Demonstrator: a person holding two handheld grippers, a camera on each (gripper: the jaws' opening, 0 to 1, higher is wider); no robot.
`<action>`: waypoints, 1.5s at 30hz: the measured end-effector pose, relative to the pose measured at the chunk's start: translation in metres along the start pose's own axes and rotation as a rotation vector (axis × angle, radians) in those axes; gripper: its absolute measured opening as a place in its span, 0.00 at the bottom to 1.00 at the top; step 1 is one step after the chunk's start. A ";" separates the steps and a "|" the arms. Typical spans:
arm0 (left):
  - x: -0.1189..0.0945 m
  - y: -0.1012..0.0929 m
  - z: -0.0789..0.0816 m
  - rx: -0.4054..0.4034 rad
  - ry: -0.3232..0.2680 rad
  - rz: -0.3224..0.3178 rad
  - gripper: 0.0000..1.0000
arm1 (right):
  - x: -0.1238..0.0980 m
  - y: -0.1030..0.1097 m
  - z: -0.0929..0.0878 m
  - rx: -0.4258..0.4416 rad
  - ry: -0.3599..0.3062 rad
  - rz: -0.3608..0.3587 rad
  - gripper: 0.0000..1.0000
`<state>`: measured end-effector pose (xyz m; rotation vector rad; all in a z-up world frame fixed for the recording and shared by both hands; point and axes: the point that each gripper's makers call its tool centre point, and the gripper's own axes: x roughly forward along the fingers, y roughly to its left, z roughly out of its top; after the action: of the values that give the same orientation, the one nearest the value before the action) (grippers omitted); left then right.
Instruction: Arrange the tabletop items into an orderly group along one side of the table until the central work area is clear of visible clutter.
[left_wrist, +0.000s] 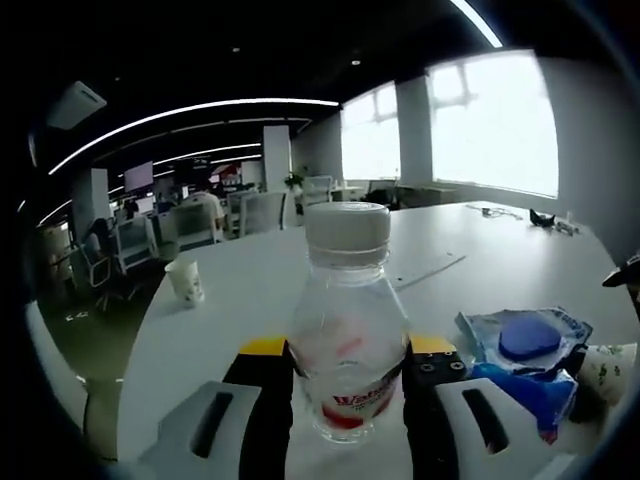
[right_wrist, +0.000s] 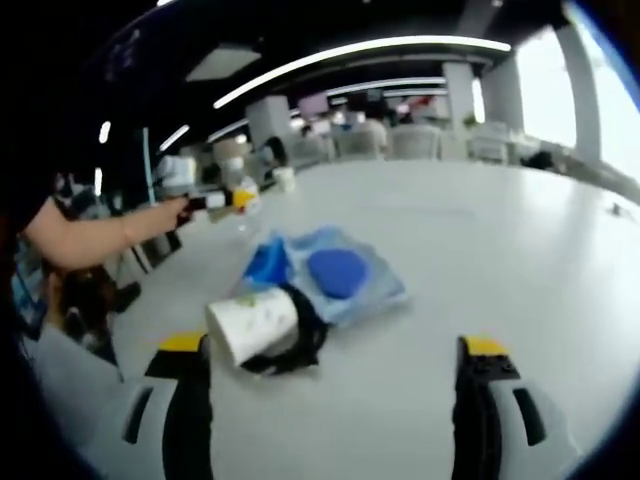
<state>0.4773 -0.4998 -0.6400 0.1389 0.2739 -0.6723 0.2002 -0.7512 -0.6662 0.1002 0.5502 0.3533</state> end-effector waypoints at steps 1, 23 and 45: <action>0.001 0.000 -0.001 0.003 0.009 -0.001 0.40 | 0.000 0.000 0.000 0.000 0.000 0.000 0.99; 0.012 0.009 -0.009 -0.055 -0.029 -0.057 0.41 | 0.006 0.005 -0.001 0.017 0.008 0.012 0.98; 0.007 0.012 -0.002 -0.036 -0.023 0.003 0.69 | 0.005 0.009 0.001 0.016 0.000 0.020 0.98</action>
<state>0.4895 -0.4939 -0.6432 0.0969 0.2631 -0.6657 0.2019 -0.7407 -0.6661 0.1214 0.5521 0.3684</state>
